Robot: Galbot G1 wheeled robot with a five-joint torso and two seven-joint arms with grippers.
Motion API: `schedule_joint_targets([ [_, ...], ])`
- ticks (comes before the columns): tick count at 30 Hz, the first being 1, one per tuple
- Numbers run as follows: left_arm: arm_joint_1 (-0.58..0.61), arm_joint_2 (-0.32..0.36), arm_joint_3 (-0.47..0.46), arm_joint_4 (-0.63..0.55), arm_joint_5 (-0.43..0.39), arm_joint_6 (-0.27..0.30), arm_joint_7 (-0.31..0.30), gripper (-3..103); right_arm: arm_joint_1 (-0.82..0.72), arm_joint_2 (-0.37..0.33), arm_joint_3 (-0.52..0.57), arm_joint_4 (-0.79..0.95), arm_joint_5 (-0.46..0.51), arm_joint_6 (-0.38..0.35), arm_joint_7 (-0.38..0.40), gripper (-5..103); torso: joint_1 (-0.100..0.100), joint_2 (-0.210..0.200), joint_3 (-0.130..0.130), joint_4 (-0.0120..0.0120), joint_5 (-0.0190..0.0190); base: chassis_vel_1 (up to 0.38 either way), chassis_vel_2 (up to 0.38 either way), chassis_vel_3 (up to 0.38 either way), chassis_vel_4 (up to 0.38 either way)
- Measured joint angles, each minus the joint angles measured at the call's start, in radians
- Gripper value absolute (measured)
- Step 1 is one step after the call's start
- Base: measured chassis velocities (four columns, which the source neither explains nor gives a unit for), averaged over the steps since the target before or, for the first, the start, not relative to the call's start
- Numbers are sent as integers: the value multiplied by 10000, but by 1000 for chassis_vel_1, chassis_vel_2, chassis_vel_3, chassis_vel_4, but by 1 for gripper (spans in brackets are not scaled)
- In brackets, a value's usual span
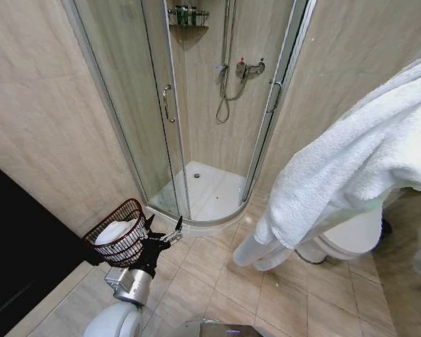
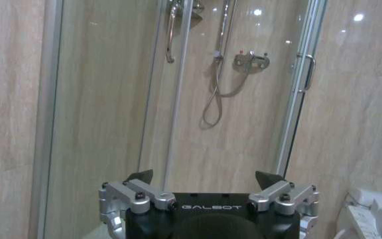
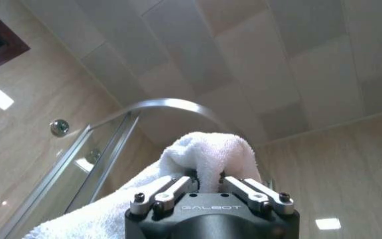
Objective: Discard the used towel into the hamper.
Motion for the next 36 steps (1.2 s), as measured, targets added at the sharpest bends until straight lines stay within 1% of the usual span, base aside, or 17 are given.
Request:
schedule_joint_targets([
  [2,0,0,0,0,0,0,0,100,0,-6,16,1,4,7,9,9,15,35,20,0,0,0,0,0,0],
  [6,0,0,0,0,0,0,0,100,-5,-32,96,8,41,40,40,9,149,331,181,0,0,0,0,0,0],
  [10,0,0,0,0,0,0,0,100,-7,-31,96,31,51,40,53,9,188,427,238,0,0,0,0,0,0],
  [11,0,0,0,0,1,0,0,100,-26,-29,96,54,58,42,47,9,234,535,301,0,-1,0,0,0,0],
  [14,0,0,0,0,0,0,0,100,-67,2,90,60,59,56,23,9,279,639,361,0,0,0,0,0,0],
  [17,0,0,0,0,0,0,0,100,-74,35,86,63,68,65,26,9,379,863,486,0,0,0,0,0,0],
  [21,0,0,0,0,0,0,0,100,-90,36,31,64,66,68,32,9,428,972,543,0,0,0,0,0,0],
  [22,0,0,0,0,0,0,0,100,-93,36,-10,64,64,69,37,9,480,1082,604,0,0,0,0,0,0],
  [23,0,0,0,0,0,0,0,100,-91,36,-10,64,68,69,40,9,491,1106,618,0,0,0,0,0,0],
  [25,0,0,0,0,0,0,0,100,-87,21,65,64,151,67,87,9,565,1272,709,0,1,0,0,0,0],
  [29,0,0,0,0,0,0,0,100,-93,-35,230,64,294,63,156,9,624,1406,781,0,0,0,0,0,0],
  [33,0,0,0,0,0,0,0,100,-72,-159,534,64,454,63,238,9,743,1668,924,0,0,0,0,0,0],
  [36,0,0,0,0,0,0,0,100,-61,-195,613,64,480,69,297,9,792,1772,980,0,0,0,0,0,0],
])
